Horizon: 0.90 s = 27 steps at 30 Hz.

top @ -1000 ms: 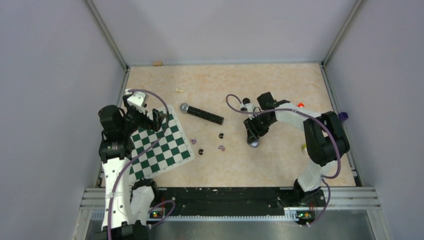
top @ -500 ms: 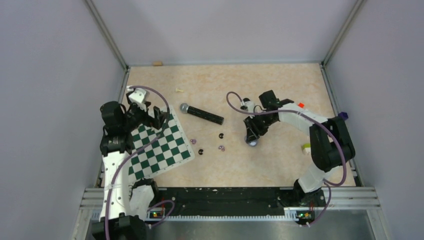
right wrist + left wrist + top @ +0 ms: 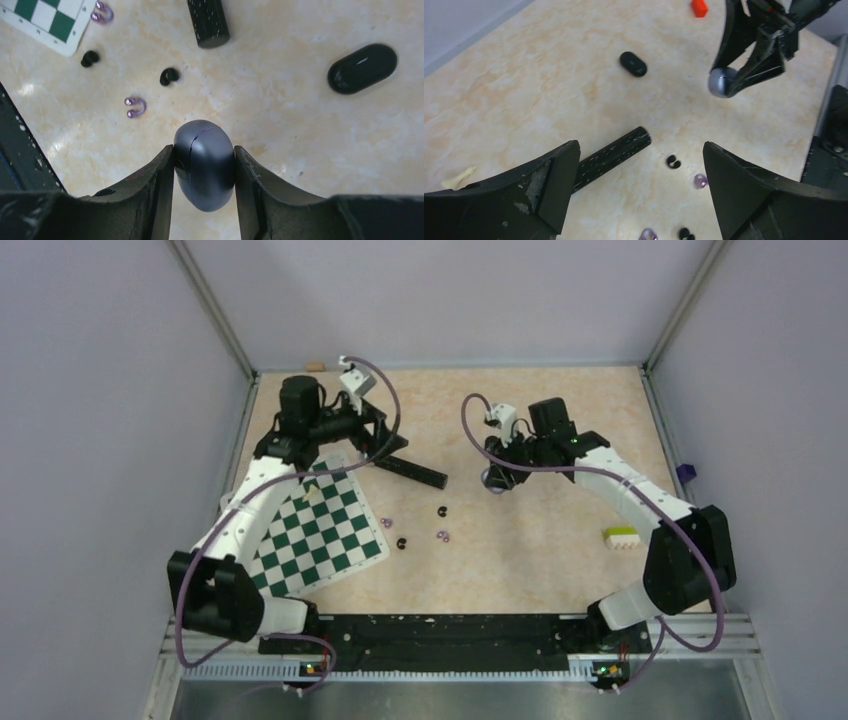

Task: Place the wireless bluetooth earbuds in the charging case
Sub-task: Pick up the charging case from the center of the board, then pass from the right arm to the left

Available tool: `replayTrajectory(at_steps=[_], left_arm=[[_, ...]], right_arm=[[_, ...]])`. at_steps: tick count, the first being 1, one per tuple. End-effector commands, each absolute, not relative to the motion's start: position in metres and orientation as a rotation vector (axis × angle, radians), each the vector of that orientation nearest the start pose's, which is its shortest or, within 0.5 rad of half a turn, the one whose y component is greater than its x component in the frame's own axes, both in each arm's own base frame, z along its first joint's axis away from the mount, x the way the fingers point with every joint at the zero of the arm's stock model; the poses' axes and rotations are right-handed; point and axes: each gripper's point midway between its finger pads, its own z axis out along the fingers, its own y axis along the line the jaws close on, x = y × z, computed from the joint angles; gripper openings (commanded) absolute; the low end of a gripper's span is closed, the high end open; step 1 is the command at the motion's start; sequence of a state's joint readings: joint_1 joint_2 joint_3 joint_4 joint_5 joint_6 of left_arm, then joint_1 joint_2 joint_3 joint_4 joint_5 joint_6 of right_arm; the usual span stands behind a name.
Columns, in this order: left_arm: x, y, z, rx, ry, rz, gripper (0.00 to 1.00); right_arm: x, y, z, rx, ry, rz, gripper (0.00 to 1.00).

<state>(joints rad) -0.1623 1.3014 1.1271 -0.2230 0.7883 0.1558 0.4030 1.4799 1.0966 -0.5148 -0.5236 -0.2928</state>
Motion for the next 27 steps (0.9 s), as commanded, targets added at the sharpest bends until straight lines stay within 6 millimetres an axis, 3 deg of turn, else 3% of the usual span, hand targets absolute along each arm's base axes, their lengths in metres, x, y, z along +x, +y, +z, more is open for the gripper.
replayTrajectory(at_steps=[1, 6, 12, 18, 21, 24, 27], left_arm=[[0.347, -0.23, 0.301, 0.855, 1.649, -1.025, 0.99], [0.35, -0.26, 0.303, 0.828, 1.609, -1.215, 0.99], [0.343, -0.288, 0.287, 0.747, 1.639, -1.387, 0.99], [0.331, -0.3, 0.29, 0.653, 1.594, -1.534, 0.99], [0.327, -0.303, 0.292, 0.62, 1.619, -1.557, 0.99], [0.309, -0.312, 0.292, 0.733, 1.586, -1.554, 0.99], [0.294, -0.318, 0.277, 0.889, 1.589, -1.509, 0.99]], right_arm=[[0.326, 0.231, 0.202, -0.971, 1.964, 0.693, 0.14], [0.322, 0.24, 0.227, -0.871, 1.886, 0.779, 0.15], [0.316, 0.24, 0.249, -0.75, 1.839, 0.837, 0.15], [0.313, 0.245, 0.266, -0.655, 1.8, 0.927, 0.16], [0.311, 0.247, 0.266, -0.65, 1.79, 0.949, 0.16], [0.314, 0.245, 0.263, -0.645, 1.796, 0.933, 0.16], [0.316, 0.242, 0.264, -0.637, 1.807, 0.935, 0.16]])
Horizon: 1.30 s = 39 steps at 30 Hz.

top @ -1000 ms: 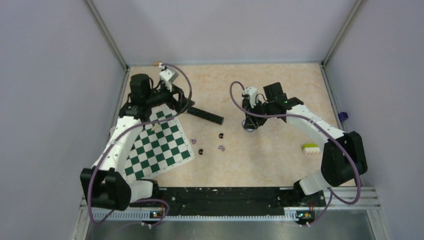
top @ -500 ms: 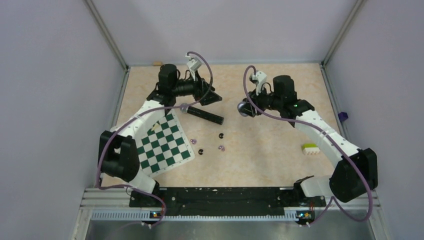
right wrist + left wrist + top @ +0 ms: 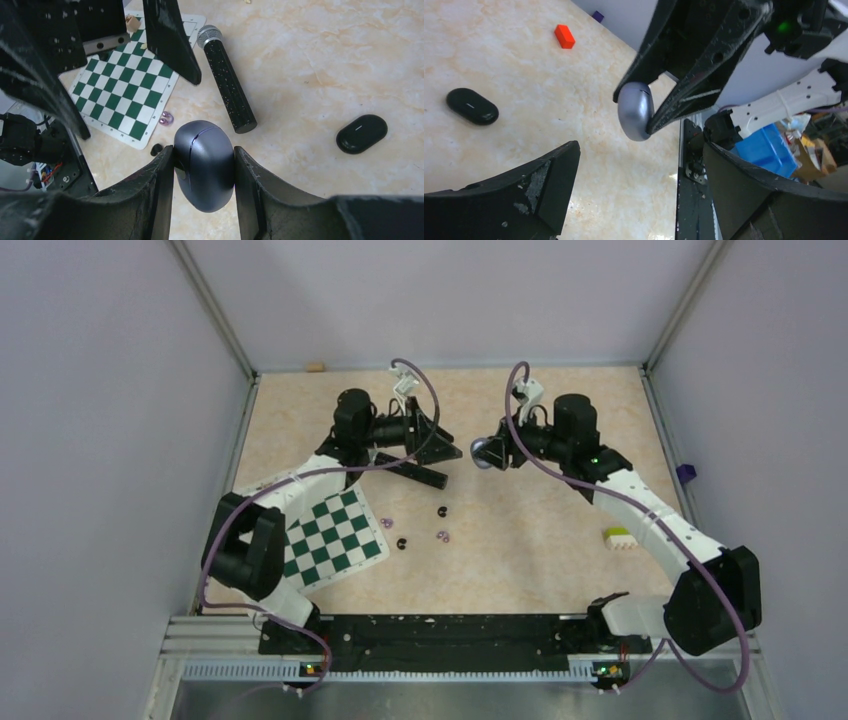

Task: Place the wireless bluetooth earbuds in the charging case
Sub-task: Pass from the right arm to the left

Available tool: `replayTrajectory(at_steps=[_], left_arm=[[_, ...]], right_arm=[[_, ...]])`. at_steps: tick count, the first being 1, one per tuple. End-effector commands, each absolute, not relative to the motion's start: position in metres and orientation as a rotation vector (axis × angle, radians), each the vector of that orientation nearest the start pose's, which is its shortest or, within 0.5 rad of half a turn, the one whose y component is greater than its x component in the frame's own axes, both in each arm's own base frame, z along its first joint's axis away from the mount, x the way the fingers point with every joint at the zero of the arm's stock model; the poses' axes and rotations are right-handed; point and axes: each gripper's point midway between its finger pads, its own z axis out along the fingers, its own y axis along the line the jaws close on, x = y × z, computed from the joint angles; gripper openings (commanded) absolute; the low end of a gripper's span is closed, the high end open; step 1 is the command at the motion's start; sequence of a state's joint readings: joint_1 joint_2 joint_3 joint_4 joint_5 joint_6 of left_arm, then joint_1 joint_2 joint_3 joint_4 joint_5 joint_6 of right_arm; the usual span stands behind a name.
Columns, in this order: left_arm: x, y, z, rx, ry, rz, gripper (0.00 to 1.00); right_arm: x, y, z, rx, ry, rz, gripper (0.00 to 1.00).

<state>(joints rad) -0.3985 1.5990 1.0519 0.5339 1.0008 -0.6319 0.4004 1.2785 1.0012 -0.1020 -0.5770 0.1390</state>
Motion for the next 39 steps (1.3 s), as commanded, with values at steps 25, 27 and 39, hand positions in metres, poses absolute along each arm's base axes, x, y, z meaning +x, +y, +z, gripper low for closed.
replayTrajectory(at_steps=[25, 27, 39], left_arm=[[0.287, -0.346, 0.252, 0.951, 1.676, -1.484, 0.87], [0.287, -0.348, 0.252, 0.953, 1.68, -1.487, 0.85], [0.286, -0.354, 0.257, 0.94, 1.698, -1.51, 0.48]], right_arm=[[0.293, 0.256, 0.262, -0.584, 1.806, 1.179, 0.17], [0.292, 0.257, 0.262, -0.58, 1.803, 1.189, 0.17], [0.288, 0.259, 0.262, -0.587, 1.789, 1.221, 0.18]])
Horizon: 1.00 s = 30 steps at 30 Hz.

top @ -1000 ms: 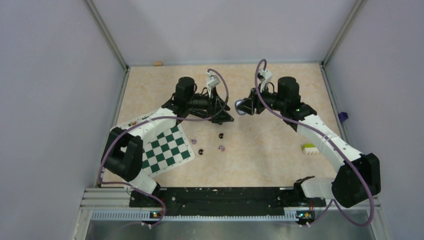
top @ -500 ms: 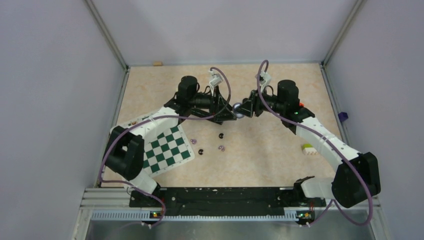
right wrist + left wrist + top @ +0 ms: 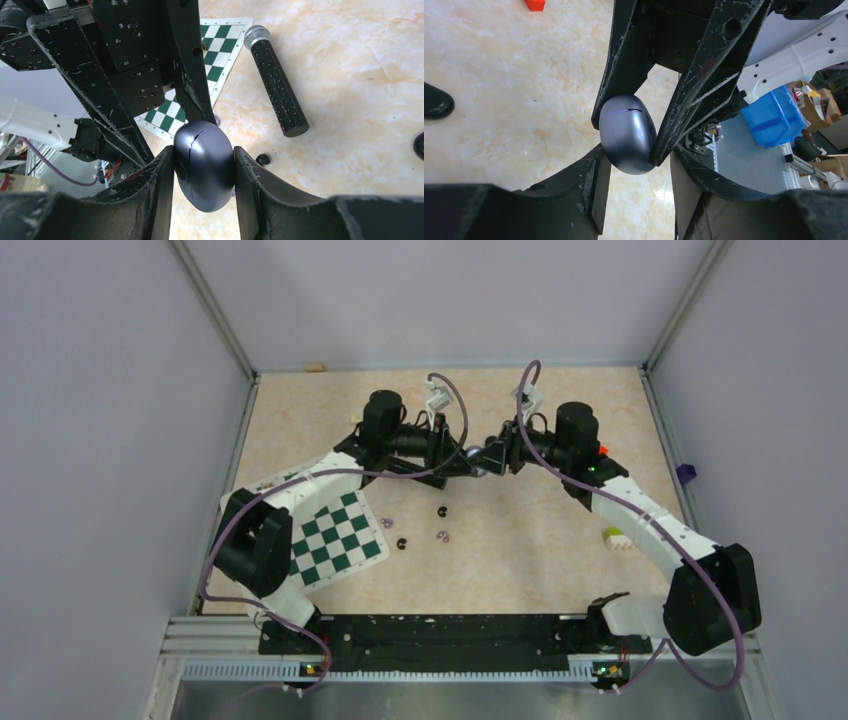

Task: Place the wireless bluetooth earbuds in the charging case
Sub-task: Pass from the right arm to the left

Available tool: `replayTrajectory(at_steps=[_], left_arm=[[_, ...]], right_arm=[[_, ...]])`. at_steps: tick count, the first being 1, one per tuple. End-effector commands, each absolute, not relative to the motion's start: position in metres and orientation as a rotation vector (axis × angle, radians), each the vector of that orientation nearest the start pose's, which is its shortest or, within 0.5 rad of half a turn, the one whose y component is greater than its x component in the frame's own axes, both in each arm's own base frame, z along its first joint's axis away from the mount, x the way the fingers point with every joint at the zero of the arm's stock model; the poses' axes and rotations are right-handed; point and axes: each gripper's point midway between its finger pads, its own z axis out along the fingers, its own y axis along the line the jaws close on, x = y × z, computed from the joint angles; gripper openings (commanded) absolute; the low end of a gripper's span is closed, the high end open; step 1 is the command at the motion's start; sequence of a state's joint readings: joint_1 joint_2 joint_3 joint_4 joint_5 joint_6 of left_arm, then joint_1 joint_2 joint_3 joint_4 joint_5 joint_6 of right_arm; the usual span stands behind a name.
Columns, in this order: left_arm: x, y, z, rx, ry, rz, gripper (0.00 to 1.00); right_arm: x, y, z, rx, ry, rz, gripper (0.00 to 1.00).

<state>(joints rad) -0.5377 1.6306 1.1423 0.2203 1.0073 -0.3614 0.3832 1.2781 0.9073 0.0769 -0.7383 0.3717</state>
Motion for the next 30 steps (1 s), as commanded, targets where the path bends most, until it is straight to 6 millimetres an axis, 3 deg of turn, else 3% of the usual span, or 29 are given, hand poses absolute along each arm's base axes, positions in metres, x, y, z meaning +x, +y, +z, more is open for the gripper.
replayTrajectory(at_steps=[1, 8, 10, 12, 14, 20, 30], left_arm=[[0.286, -0.354, 0.258, 0.939, 1.698, -1.511, 0.46], [0.288, -0.354, 0.258, 0.922, 1.71, -1.515, 0.34], [0.289, -0.355, 0.257, 0.911, 1.718, -1.511, 0.4], [0.29, -0.354, 0.257, 0.902, 1.723, -1.509, 0.54], [0.292, -0.355, 0.257, 0.888, 1.732, -1.506, 0.58], [0.297, -0.357, 0.254, 0.821, 1.761, -1.527, 0.6], [0.296, -0.359, 0.256, 0.797, 1.757, -1.558, 0.56]], right_arm=[[0.288, 0.258, 0.263, -0.585, 1.786, 1.22, 0.18], [0.287, 0.258, 0.265, -0.583, 1.774, 1.213, 0.18], [0.287, 0.258, 0.266, -0.583, 1.768, 1.217, 0.18], [0.287, 0.258, 0.267, -0.582, 1.76, 1.216, 0.18], [0.286, 0.257, 0.268, -0.576, 1.754, 1.211, 0.18], [0.288, 0.251, 0.276, -0.542, 1.706, 1.163, 0.18], [0.29, 0.255, 0.27, -0.503, 1.713, 1.159, 0.19]])
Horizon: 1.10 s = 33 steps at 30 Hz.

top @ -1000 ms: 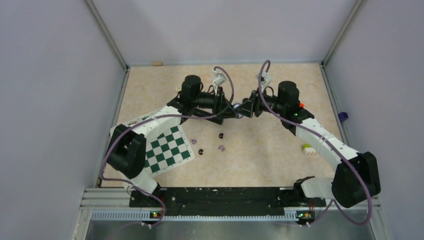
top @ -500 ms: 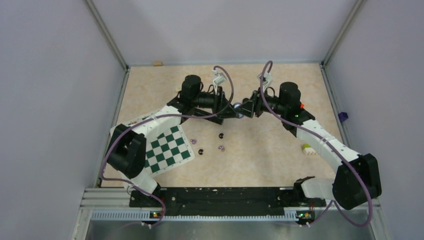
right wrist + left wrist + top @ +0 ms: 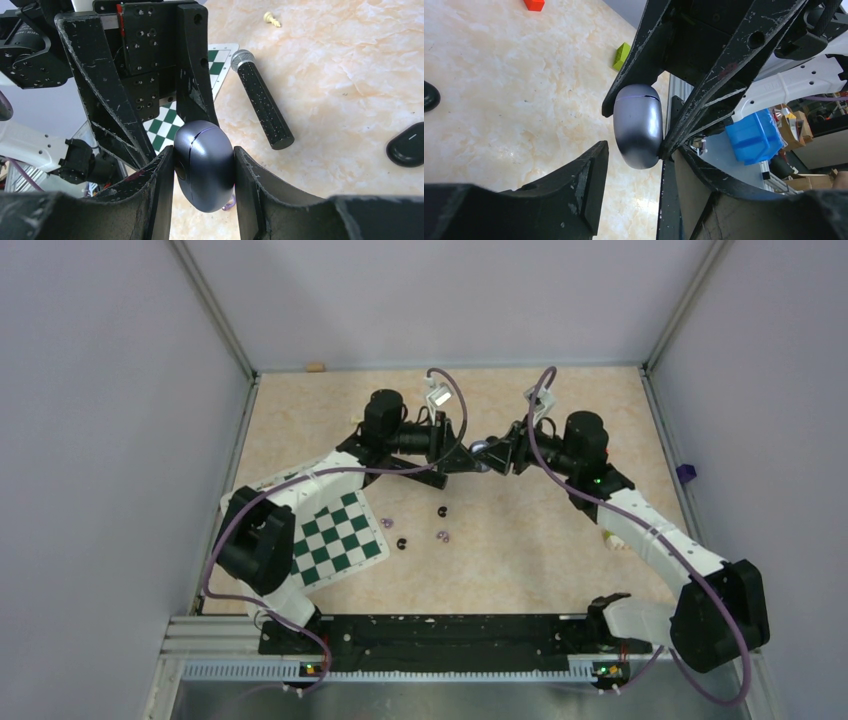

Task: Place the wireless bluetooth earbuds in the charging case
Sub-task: Pass from the right arm to the left

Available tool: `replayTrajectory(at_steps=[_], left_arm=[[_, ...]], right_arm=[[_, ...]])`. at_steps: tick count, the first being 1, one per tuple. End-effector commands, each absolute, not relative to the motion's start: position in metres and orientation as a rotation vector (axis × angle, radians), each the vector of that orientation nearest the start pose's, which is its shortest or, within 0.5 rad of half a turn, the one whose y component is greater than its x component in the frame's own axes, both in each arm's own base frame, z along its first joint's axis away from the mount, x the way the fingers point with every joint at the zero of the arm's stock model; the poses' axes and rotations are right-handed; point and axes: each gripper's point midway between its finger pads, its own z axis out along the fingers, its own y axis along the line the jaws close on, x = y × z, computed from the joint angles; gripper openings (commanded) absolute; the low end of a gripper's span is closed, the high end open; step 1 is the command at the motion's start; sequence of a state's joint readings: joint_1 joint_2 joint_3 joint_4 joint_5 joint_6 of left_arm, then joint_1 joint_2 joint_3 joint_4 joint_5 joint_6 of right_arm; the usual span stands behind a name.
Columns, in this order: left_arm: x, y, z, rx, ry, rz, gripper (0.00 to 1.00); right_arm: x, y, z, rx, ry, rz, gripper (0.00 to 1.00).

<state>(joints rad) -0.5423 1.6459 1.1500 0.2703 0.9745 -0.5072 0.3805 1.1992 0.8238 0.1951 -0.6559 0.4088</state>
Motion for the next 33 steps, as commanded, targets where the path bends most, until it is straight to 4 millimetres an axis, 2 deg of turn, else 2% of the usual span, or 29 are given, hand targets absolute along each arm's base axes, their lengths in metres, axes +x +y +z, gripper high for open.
replayTrajectory(at_steps=[1, 7, 14, 16, 20, 26, 29, 31, 33], left_arm=[[0.297, -0.359, 0.256, 0.797, 1.757, -1.557, 0.55], [0.293, -0.36, 0.258, 0.812, 1.747, -1.585, 0.54], [0.29, -0.359, 0.254, 0.834, 1.738, -1.577, 0.68], [0.29, -0.359, 0.253, 0.832, 1.74, -1.57, 0.68], [0.291, -0.36, 0.253, 0.831, 1.742, -1.574, 0.54], [0.289, -0.363, 0.255, 0.836, 1.742, -1.602, 0.47], [0.287, -0.364, 0.255, 0.836, 1.745, -1.614, 0.38], [0.287, -0.364, 0.255, 0.831, 1.745, -1.617, 0.36], [0.288, -0.365, 0.255, 0.827, 1.751, -1.622, 0.29]], right_arm=[[0.29, 0.256, 0.269, -0.505, 1.715, 1.158, 0.2], [0.291, 0.258, 0.266, -0.476, 1.721, 1.161, 0.2], [0.297, 0.258, 0.261, -0.444, 1.749, 1.154, 0.2], [0.297, 0.258, 0.261, -0.44, 1.752, 1.154, 0.2], [0.299, 0.258, 0.259, -0.434, 1.757, 1.15, 0.2], [0.3, 0.26, 0.253, -0.42, 1.775, 1.162, 0.2], [0.299, 0.26, 0.254, -0.419, 1.775, 1.178, 0.21], [0.297, 0.261, 0.256, -0.427, 1.768, 1.192, 0.22], [0.293, 0.263, 0.258, -0.44, 1.762, 1.218, 0.23]])
